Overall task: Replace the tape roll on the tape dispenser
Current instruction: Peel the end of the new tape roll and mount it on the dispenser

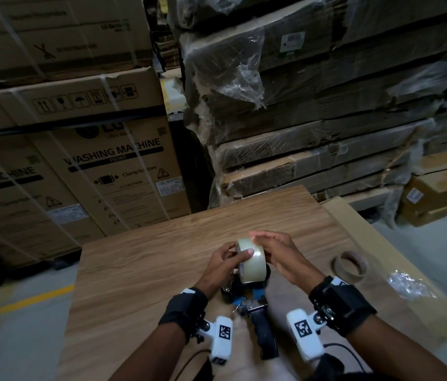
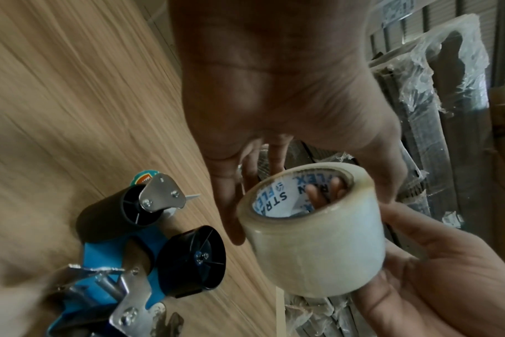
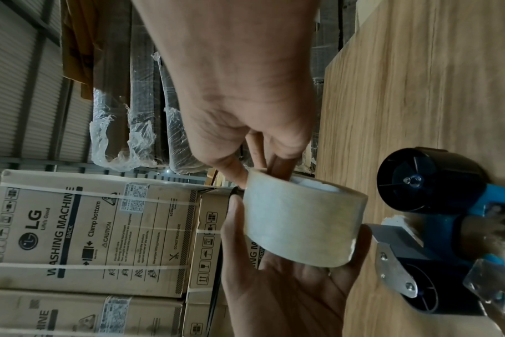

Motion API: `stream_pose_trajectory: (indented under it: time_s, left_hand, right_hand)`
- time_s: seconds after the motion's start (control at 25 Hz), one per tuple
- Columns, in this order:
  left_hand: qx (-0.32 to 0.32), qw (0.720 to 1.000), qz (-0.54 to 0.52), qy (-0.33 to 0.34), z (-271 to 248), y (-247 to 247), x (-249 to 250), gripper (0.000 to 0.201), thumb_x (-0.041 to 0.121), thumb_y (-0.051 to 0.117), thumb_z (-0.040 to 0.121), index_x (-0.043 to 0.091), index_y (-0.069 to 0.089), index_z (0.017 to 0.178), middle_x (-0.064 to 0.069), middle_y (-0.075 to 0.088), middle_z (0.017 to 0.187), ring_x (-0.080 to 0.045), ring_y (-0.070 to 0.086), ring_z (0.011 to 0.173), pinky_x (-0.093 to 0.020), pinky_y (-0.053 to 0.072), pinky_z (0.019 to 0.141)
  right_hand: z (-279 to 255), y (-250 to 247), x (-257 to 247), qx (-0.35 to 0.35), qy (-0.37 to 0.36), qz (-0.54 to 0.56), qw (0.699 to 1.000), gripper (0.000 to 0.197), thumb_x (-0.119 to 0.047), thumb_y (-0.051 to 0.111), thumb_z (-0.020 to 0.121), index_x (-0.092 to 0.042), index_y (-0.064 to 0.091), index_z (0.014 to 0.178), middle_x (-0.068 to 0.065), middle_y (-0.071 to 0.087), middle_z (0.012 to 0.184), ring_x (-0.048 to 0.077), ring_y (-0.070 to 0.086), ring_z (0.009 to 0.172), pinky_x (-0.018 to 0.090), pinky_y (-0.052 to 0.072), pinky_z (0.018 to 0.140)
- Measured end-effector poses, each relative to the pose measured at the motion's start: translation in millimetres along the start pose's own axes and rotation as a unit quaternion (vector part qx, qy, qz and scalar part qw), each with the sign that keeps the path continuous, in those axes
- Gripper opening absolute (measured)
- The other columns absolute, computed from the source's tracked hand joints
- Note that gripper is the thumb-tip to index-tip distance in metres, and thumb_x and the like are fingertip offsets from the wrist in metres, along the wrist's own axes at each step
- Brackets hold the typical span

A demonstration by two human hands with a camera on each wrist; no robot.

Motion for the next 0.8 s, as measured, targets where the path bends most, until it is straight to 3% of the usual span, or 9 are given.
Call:
stream_pose_trajectory:
  time_s: [0.12,0.24,0.32,0.4,0.52,0.6,0.68,0.8]
  left_hand:
    - [0.016,0.996,-0.032,-0.077,0.9,0.0,-15.3,0.052,0.054,0.071,0.084,0.011,0.071,0.112,-0.013,0.072,0.097,-0.029,0.069,0.087,-0.052,0.057,0.084]
    - [0.029,0.993,-0.051,-0.106,1.3,0.4,-22.6,0.055,0.055,0.071,0.083,0.01,0.071,0.113,-0.02,0.072,0.103,-0.032,0.068,0.093,-0.06,0.056,0.089]
    - [0.013,0.996,-0.06,-0.07,1.5,2.0,-18.6,0.052,0.045,0.077,0.079,0.013,0.067,0.12,-0.025,0.068,0.119,-0.03,0.067,0.097,-0.052,0.059,0.088]
    - [-0.02,0.998,-0.058,-0.016,0.5,2.0,-11.6,0.058,0.023,0.08,0.078,0.021,0.059,0.132,-0.02,0.062,0.131,-0.029,0.067,0.107,-0.042,0.06,0.081]
    - [-0.055,0.998,-0.027,0.015,-1.5,-0.1,-9.6,0.081,0.01,0.087,0.068,0.031,0.053,0.138,-0.014,0.06,0.134,-0.034,0.061,0.121,-0.049,0.058,0.09]
    - [-0.057,0.998,-0.037,0.015,-1.6,0.6,-9.9,0.079,0.008,0.086,0.069,0.031,0.054,0.137,-0.017,0.061,0.133,-0.035,0.061,0.121,-0.046,0.06,0.085]
    - [-0.039,0.997,-0.061,-0.005,-1.2,0.4,-12.9,0.073,0.013,0.084,0.073,0.027,0.054,0.137,-0.017,0.064,0.13,-0.036,0.065,0.117,-0.04,0.06,0.078]
    - [0.006,0.995,-0.073,-0.066,-2.6,-0.3,-22.5,0.058,0.037,0.081,0.08,0.022,0.059,0.131,-0.013,0.071,0.118,-0.034,0.071,0.099,-0.047,0.061,0.078]
  right_hand:
    - [-4.0,4.9,-0.9,-0.031,0.001,-0.027,0.999,0.027,-0.005,0.068,0.093,-0.01,0.072,0.119,0.018,0.078,0.111,0.024,0.072,0.093,0.028,0.058,0.075]
    - [-4.9,4.5,1.7,-0.033,0.008,-0.038,0.999,0.03,-0.004,0.071,0.09,-0.012,0.072,0.12,0.017,0.078,0.109,0.023,0.073,0.09,0.027,0.058,0.072]
    - [-2.0,0.8,4.8,-0.012,0.01,-0.028,0.999,0.031,-0.002,0.072,0.089,-0.008,0.072,0.12,0.021,0.078,0.11,0.025,0.073,0.089,0.027,0.059,0.07]
    - [1.0,-3.6,6.3,0.012,0.007,-0.01,1.0,0.029,-0.001,0.071,0.089,-0.005,0.072,0.118,0.026,0.076,0.113,0.027,0.072,0.09,0.027,0.059,0.068]
    - [0.7,-3.6,3.3,0.015,-0.001,-0.01,1.0,0.024,0.0,0.069,0.09,0.0,0.073,0.114,0.023,0.077,0.107,0.023,0.073,0.085,0.024,0.06,0.066]
    - [0.2,-3.7,1.8,0.008,-0.005,-0.019,1.0,0.023,-0.001,0.069,0.092,0.001,0.073,0.114,0.018,0.077,0.102,0.02,0.073,0.083,0.023,0.059,0.068]
    - [1.2,-3.8,2.4,0.004,-0.008,-0.027,1.0,0.026,-0.005,0.069,0.093,-0.002,0.073,0.118,0.018,0.077,0.106,0.021,0.072,0.089,0.027,0.059,0.075]
    - [1.0,-0.1,5.2,-0.009,-0.006,-0.047,0.999,0.028,-0.006,0.071,0.092,-0.015,0.073,0.118,0.014,0.079,0.108,0.021,0.074,0.09,0.028,0.058,0.075]
Point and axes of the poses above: each hand's wrist, its own z-axis towards the middle knuckle, its own y-axis out of the palm, x = y × z, the point moved 9 cm from there along z, towards the middle knuckle
